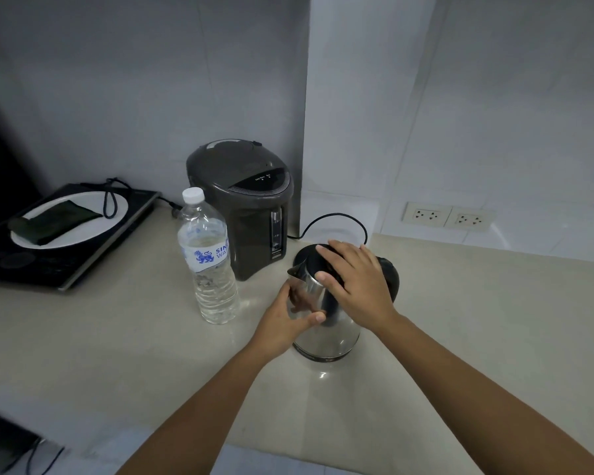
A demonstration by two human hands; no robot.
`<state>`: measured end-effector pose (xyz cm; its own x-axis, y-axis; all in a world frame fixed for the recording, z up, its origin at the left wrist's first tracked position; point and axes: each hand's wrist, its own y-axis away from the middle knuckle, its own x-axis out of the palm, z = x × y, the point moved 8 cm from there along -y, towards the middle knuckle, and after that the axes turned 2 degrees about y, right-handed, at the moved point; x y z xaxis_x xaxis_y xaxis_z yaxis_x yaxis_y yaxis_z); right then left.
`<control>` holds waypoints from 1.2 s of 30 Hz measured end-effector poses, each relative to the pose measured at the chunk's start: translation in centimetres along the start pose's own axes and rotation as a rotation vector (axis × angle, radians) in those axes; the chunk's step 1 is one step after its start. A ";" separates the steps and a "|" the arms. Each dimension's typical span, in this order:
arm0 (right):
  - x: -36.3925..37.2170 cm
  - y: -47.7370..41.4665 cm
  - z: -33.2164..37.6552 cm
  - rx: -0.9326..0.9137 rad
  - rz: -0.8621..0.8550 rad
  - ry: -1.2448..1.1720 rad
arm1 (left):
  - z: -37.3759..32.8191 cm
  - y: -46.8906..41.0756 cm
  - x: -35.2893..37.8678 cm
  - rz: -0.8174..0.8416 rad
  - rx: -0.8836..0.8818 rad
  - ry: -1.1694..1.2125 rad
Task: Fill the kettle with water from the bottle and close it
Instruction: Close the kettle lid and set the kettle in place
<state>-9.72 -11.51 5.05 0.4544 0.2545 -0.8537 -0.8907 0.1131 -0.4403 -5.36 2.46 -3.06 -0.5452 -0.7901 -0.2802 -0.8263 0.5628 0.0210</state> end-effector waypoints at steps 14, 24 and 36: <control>0.6 5.8 -6.9 0.620 -0.035 -0.472 | 0.7 -0.6 0.1 0.054 -0.005 0.005; 1.9 6.5 -8.7 0.700 -0.147 -0.819 | 2.1 -1.5 0.4 0.037 -0.054 0.096; -1.1 -2.3 -11.7 0.626 -0.231 -0.780 | -3.0 -10.8 -0.6 0.057 0.046 0.197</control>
<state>-8.00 -23.27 3.69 0.6780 0.6912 -0.2501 -0.7328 0.6622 -0.1561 3.49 -3.83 -0.24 -0.6116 -0.7864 -0.0871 -0.7885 0.6148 -0.0141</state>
